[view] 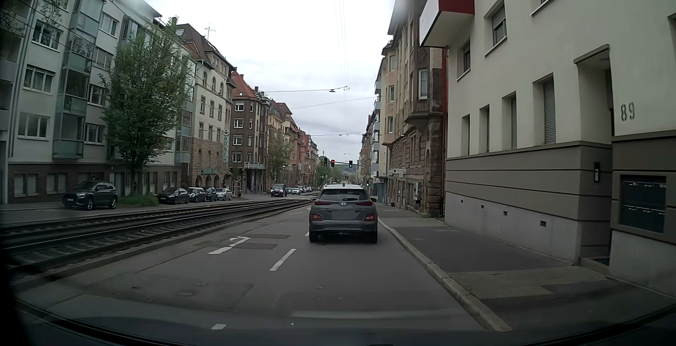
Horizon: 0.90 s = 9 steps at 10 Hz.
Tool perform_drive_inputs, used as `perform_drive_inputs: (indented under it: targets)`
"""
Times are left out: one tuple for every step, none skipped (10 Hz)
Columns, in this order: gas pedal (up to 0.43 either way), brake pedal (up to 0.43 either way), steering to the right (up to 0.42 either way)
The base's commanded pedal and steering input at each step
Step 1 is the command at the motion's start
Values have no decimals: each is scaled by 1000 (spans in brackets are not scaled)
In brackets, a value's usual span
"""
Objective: Follow the waypoints while adhering to traffic rules and regulations
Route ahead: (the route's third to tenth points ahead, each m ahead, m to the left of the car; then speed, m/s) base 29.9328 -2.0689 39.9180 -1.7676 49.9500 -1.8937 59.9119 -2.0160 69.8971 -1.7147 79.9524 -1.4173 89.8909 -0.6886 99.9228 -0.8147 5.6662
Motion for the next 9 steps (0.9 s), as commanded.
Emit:
perform_drive_inputs:
  targets:
    - [0, 0, 2]
    - [59, 0, 0]
    - [59, 0, -4]
    - [59, 0, -3]
    - [59, 0, 0]
    - [59, 0, 2]
    - [79, 0, 0]
    - [98, 0, -4]
    - [98, 0, 2]
